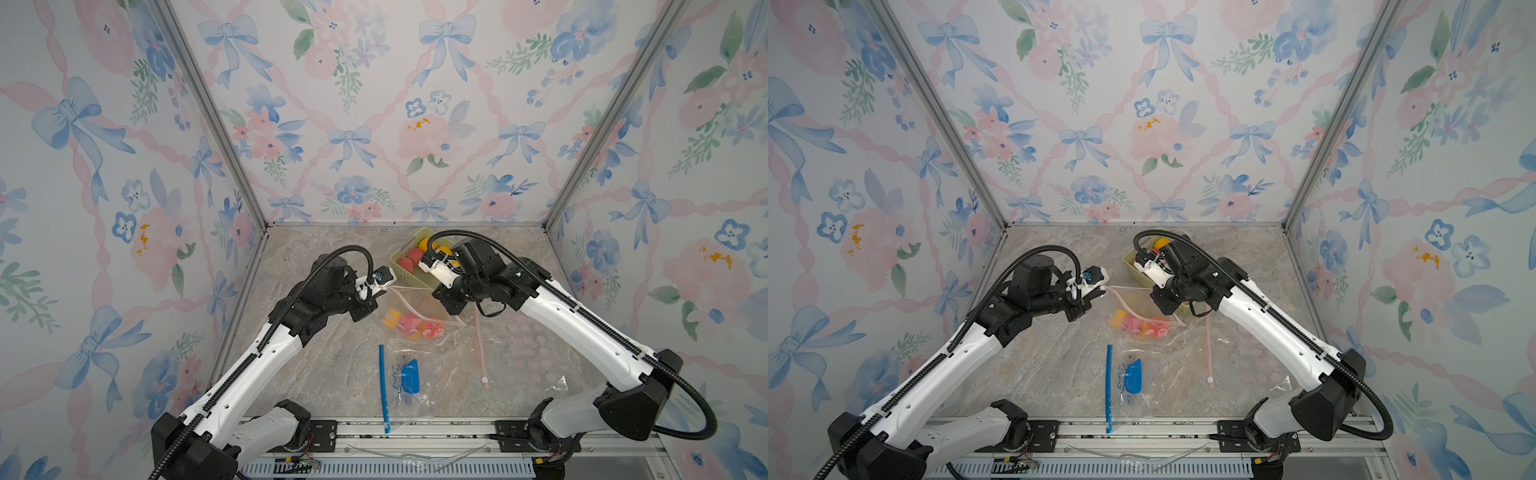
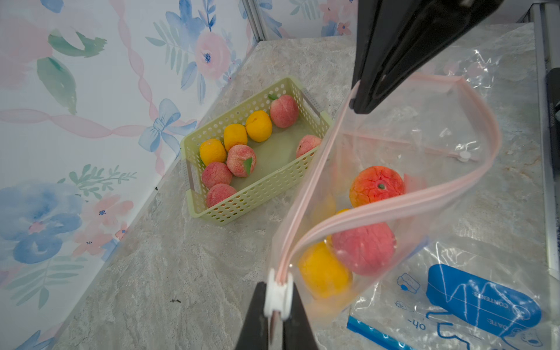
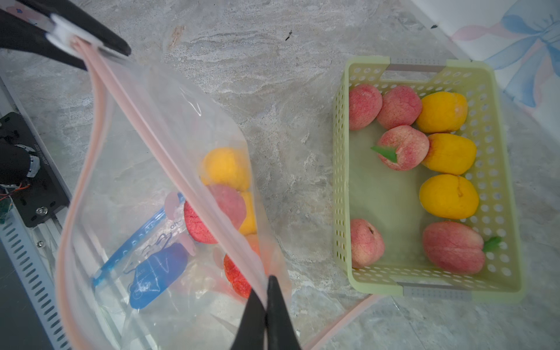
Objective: Place the peach in a zip-top bag and seal the zipper
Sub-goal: Adjust the zipper food storage bag at the center of the board.
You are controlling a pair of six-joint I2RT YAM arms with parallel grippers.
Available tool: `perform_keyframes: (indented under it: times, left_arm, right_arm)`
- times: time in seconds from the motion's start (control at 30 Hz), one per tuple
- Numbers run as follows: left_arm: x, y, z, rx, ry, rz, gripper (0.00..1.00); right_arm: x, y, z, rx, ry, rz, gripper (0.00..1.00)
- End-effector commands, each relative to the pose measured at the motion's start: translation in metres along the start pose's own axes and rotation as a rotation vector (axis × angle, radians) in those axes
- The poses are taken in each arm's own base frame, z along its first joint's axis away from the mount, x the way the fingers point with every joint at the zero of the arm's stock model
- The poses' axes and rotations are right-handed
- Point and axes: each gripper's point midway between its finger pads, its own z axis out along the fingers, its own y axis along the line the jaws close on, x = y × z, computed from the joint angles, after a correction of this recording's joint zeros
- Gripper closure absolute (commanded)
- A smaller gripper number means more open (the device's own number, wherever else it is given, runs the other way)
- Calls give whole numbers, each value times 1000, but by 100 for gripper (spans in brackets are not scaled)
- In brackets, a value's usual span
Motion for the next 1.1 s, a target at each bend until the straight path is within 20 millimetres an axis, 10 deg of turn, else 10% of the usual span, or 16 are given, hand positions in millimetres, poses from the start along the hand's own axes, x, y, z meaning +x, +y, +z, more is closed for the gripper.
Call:
perform_keyframes:
  times: [0.0,0.27,0.53,0.77,1.07]
  left_arm:
    - [11,14,-8,-69,97,44,100]
    - [9,27,-11,-113,130,89,100]
    - [28,46,12,-128,169,-8,100]
    - [31,52,22,-78,157,-21,100]
    - [22,56,13,-69,109,28,100]
  right_arm:
    - [2,-19,-8,125,35,-16,96]
    - [-10,-26,-23,171,7,-44,88]
    - [-10,-11,-12,99,-48,38,45]
    - [-38,33,-24,-22,-254,-50,27]
    - [-83,30,-7,-45,-408,-149,5]
